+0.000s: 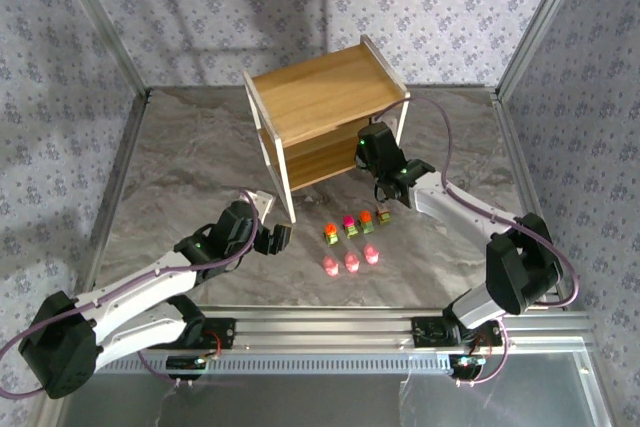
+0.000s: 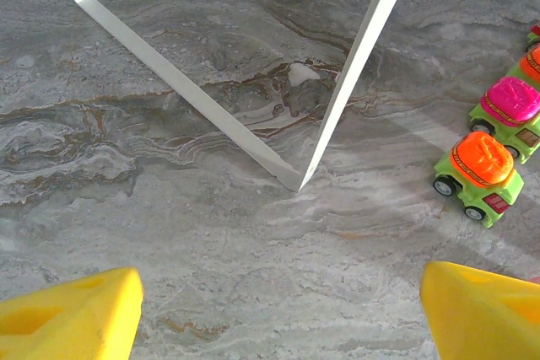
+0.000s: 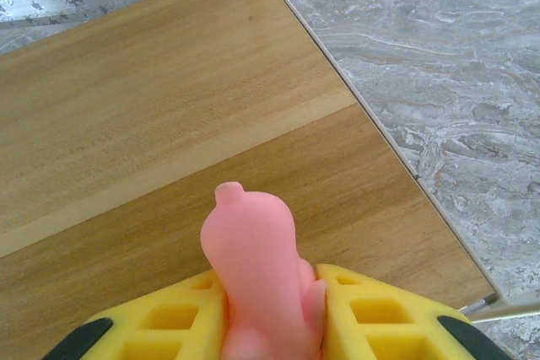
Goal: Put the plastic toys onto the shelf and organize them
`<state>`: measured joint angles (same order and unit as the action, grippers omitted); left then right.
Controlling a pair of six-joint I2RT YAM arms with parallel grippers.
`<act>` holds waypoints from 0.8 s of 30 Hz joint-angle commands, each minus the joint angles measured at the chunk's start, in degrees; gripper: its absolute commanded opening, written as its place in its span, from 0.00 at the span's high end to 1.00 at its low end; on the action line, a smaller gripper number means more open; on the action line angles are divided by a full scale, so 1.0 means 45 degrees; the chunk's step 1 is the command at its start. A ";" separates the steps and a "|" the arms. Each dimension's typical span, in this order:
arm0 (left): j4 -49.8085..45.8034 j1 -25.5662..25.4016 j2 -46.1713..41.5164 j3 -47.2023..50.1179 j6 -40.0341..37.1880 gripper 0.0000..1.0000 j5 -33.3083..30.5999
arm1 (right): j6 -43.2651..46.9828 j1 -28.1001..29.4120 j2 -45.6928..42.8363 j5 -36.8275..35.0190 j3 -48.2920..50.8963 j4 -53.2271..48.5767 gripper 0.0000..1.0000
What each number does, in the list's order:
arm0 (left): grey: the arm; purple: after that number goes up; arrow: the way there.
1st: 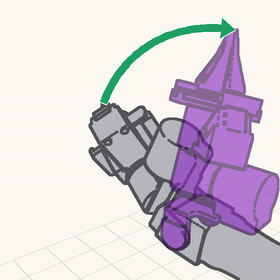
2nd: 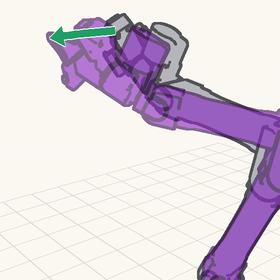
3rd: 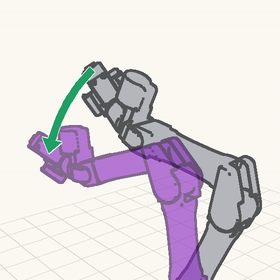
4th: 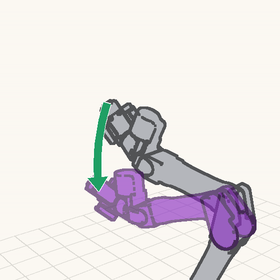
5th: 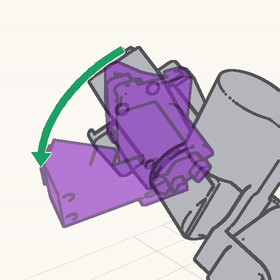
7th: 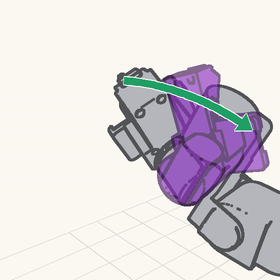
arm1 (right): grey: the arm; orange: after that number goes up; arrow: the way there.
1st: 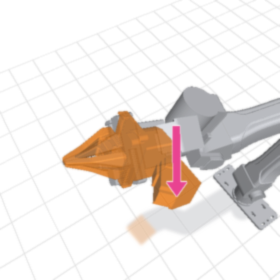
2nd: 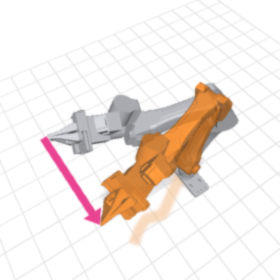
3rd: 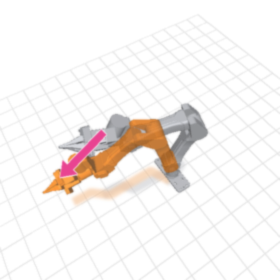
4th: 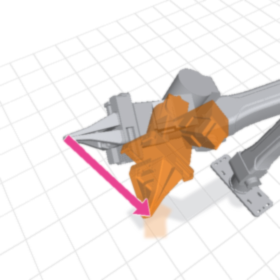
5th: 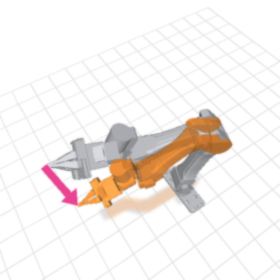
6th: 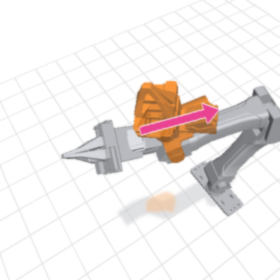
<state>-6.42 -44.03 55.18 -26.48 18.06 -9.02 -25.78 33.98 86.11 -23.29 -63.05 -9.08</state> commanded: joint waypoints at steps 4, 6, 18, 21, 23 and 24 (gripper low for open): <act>-0.0117 -0.0090 -0.0114 -0.0444 -0.0151 0.15 -0.0164 | 0.0267 -0.0117 0.0240 -0.0214 -0.0424 -0.0005 0.68; -0.0137 -0.0098 -0.0126 -0.0446 -0.0154 0.15 -0.0165 | 0.0261 -0.0123 0.0260 -0.0194 -0.0424 -0.0015 0.67; -0.0156 -0.0098 -0.0117 -0.0466 -0.0178 0.15 -0.0170 | 0.0261 -0.0111 0.0358 -0.0169 -0.0406 -0.0128 0.63; -0.0149 -0.0091 -0.0112 -0.0468 -0.0186 0.15 -0.0172 | 0.0275 -0.0108 0.0339 -0.0175 -0.0405 -0.0159 0.61; -0.0137 -0.0101 -0.0094 -0.0463 -0.0186 0.15 -0.0165 | 0.0280 -0.0109 0.0324 -0.0194 -0.0414 -0.0184 0.59; -0.0137 -0.0096 -0.0075 -0.0465 -0.0177 0.15 -0.0174 | 0.0280 -0.0108 0.0328 -0.0193 -0.0404 -0.0172 0.58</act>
<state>-6.44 -44.03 55.18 -26.52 18.04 -9.02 -25.39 33.76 86.91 -23.29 -63.16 -9.08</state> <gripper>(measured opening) 0.855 0.411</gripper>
